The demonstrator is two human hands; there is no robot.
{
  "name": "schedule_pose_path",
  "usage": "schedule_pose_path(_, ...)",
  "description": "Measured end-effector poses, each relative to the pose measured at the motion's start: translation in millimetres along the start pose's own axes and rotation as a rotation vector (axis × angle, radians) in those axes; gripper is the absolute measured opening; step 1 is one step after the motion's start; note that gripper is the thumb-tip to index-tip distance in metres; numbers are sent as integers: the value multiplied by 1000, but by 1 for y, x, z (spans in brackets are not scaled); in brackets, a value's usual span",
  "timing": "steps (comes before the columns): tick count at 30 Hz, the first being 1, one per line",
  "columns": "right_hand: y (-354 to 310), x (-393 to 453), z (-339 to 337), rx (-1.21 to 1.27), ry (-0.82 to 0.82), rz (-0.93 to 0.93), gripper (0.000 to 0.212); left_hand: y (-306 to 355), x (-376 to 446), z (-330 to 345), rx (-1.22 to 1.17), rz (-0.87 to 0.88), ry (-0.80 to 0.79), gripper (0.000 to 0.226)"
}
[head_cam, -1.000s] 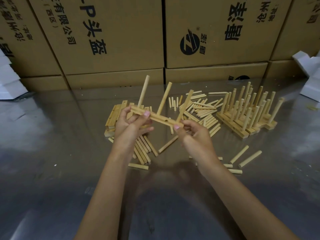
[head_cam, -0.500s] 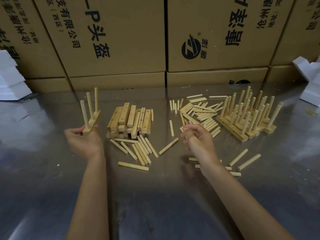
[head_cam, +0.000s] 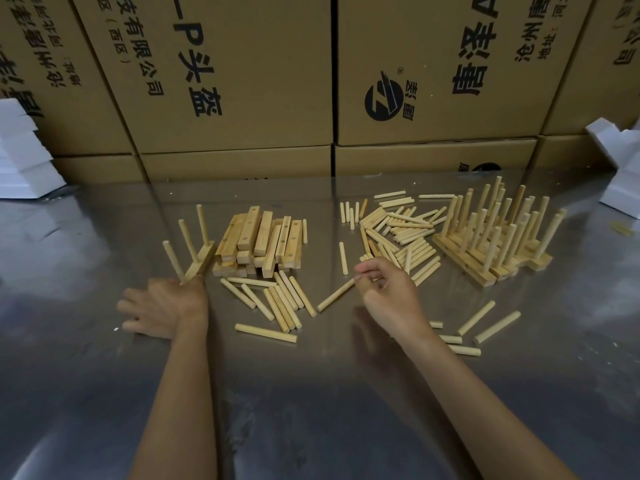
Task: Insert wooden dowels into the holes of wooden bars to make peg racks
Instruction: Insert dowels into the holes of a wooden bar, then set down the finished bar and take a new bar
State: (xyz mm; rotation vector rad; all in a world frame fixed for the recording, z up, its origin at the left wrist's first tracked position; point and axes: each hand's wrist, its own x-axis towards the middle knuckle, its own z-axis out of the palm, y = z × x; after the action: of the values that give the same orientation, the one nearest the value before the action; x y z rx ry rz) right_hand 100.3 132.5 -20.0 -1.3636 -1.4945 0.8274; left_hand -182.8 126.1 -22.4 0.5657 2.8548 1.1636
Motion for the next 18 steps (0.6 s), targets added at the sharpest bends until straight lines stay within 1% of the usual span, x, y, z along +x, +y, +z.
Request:
schedule_pose_path(3, 1, 1, -2, 3, -2, 17, 12, 0, 1, 0, 20, -6, -10, 52)
schedule_pose_path(5, 2, 2, -3, 0, -4, 22, 13, 1, -3, -3, 12, 8, -1, 66)
schedule_pose_path(7, 1, 2, -3, 7, -3, 20, 13, 5, -10, -8, -56, 37, 56, 78)
schedule_pose_path(8, 1, 2, -2, 9, -1, 16, 13, 8, -15, -11, -110, 70, 109, 78)
schedule_pose_path(9, 1, 2, -2, 12, 3, 11, 13, 11, -19, -15, -163, 121, 170, 73)
schedule_pose_path(11, 0, 2, -1, 17, 7, 0, 15, 19, -30, -20, -260, 267, 281, 56)
schedule_pose_path(13, -1, 1, -1, 21, 11, -6, 17, 27, -40, -19, -322, 480, 316, 43)
schedule_pose_path(14, -1, 1, -1, 23, 12, -9, 17, 31, -45, -17, -320, 608, 287, 38)
schedule_pose_path(16, -1, 1, -1, 23, 14, -14, 16, 36, -55, -7, -234, 824, 161, 34)
schedule_pose_path(18, -1, 1, -1, 17, 11, -12, 14, 38, -61, 4, -117, 914, 30, 38)
